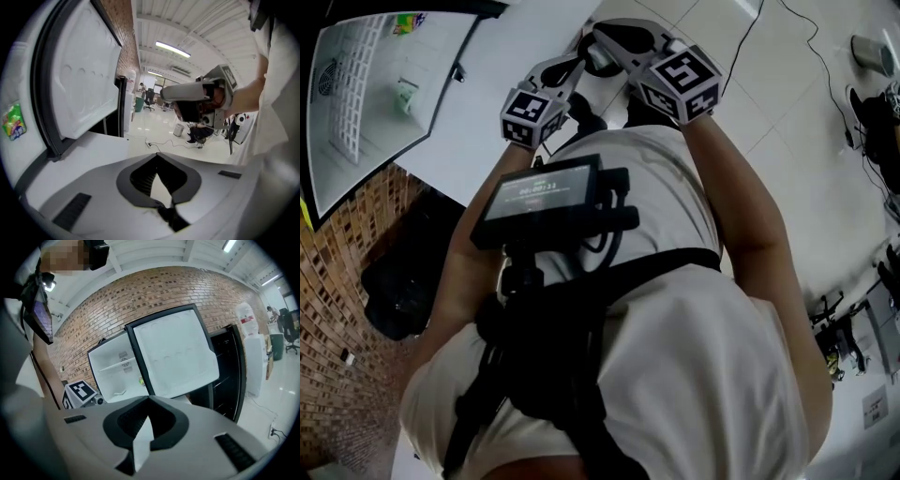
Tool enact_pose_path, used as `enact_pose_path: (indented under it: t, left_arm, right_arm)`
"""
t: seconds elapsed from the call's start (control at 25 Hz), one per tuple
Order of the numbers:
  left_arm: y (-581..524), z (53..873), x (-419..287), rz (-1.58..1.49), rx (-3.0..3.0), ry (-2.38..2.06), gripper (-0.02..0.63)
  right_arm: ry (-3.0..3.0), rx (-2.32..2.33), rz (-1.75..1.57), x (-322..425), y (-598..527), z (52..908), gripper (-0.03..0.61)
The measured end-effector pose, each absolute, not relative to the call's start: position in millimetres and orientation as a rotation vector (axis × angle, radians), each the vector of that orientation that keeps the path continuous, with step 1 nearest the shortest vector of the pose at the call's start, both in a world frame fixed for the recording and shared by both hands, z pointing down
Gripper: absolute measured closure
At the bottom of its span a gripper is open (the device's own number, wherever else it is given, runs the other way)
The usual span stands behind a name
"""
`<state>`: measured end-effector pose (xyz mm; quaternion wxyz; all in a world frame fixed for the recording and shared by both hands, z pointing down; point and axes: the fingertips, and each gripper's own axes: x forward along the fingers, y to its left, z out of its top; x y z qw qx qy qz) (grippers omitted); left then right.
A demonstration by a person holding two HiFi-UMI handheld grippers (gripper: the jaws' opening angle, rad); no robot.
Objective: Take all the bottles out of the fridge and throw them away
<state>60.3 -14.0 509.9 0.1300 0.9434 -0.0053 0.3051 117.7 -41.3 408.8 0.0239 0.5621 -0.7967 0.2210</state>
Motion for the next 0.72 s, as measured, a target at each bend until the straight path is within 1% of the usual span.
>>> enact_pose_path:
  t: [0.2,0.4,0.52,0.72]
  left_arm:
    - [-53,464,34,0.671,2.775,-0.309,0.611]
    - [-110,430,-54,0.473,2.727,-0.687,0.611]
    - [-123,410,-92,0.38,2.709,-0.812,0.612]
    - [-120,384,-115,0.288,2.699,-0.93,0.612]
  right_arm:
    - [-2.573,1.593,0.62,97,-65,394,0.575]
    - [-2.697,1.364,0.514,26,-105,376,0.575]
    - [-2.749,1.246,0.473,-10,-119,365,0.575]
    - [-2.814,1.118,0.421,-41,-126,347,0.575]
